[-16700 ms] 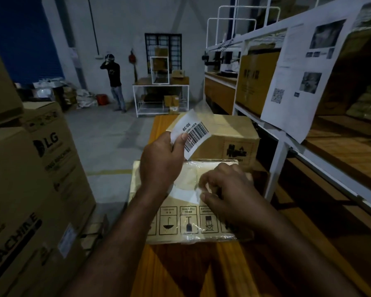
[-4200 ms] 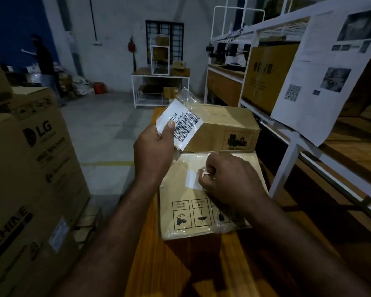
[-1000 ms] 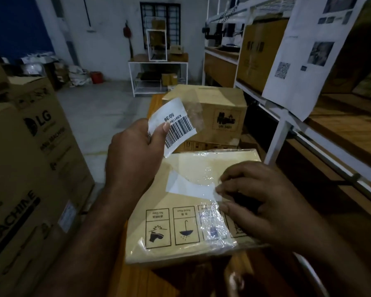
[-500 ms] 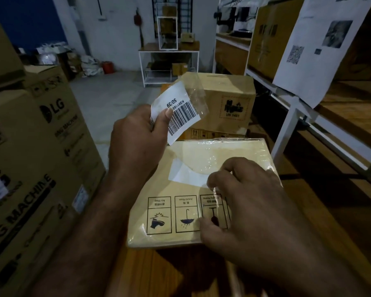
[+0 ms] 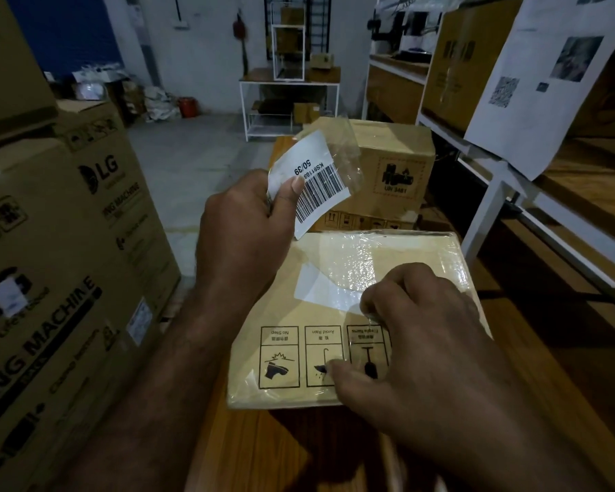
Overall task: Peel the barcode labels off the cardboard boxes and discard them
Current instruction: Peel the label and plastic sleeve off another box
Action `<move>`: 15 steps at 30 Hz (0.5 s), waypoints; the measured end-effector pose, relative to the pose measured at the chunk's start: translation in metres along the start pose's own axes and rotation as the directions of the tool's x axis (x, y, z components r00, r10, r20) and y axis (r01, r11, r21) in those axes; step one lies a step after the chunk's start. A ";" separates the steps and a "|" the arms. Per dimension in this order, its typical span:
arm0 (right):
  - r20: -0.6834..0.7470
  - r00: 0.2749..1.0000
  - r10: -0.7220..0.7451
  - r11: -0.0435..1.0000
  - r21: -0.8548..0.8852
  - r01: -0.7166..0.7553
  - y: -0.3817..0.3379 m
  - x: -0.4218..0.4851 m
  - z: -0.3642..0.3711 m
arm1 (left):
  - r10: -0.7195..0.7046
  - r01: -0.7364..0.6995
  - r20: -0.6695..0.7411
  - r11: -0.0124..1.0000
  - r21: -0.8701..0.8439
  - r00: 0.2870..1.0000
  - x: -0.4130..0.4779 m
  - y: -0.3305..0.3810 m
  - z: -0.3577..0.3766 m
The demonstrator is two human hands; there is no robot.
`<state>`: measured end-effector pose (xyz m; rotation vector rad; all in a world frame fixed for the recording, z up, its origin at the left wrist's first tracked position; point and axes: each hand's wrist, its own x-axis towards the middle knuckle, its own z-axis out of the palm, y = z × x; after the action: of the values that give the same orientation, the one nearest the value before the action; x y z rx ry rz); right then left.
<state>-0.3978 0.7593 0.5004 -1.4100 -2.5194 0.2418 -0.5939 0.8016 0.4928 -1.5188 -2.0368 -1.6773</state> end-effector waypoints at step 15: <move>-0.261 0.950 -0.170 0.974 -0.190 0.122 0.007 0.005 0.030 | 0.095 -0.092 -0.042 0.992 0.082 0.995 -0.004 0.003 -0.003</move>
<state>-0.4035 0.7667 0.4704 -1.2079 -2.4404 -0.1931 -0.5913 0.7966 0.4938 -1.5110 -1.9529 -1.5628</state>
